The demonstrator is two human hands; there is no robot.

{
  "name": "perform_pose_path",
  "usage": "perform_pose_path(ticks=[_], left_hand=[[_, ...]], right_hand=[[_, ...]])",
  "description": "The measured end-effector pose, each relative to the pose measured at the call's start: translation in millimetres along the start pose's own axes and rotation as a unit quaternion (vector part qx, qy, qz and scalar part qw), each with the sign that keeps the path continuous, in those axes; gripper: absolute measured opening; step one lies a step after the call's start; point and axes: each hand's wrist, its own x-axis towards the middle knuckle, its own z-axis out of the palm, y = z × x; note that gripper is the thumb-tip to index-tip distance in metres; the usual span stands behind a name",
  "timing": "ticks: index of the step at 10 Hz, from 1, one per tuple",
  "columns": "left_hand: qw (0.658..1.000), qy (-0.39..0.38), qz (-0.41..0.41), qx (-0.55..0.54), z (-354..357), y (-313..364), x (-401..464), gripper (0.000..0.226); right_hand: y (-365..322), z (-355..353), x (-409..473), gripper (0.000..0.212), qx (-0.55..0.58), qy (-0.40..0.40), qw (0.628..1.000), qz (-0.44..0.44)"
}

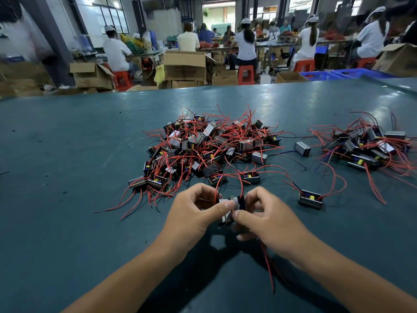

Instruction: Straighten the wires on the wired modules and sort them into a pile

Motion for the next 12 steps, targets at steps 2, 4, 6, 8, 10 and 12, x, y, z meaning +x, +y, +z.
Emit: perform_pose_path(ticks=[2,4,6,8,10,12], left_hand=[[1.0,0.002,0.001,-0.027,1,-2,-1,0.048],[0.999,-0.017,0.006,-0.044,6,-8,-1,0.043],[0.997,-0.009,0.062,-0.04,12,-8,-2,0.044],[0.992,0.018,0.112,0.061,8,-14,0,0.024],[0.988,0.023,0.129,0.083,7,-24,5,0.017],[0.97,0.114,0.188,0.108,-26,-3,19,0.021]], right_hand=[[-10,4,-5,0.028,0.074,-0.075,0.994,0.016],[-12,4,-5,0.027,0.091,-0.095,0.991,0.021],[-15,-2,-2,0.023,0.111,-0.08,0.991,0.011],[-49,-76,12,0.015,0.142,0.03,0.989,-0.028],[-89,-201,62,0.021,-0.21,0.262,0.941,-0.033],[-90,-276,94,0.061,-0.534,0.385,0.752,0.014]])
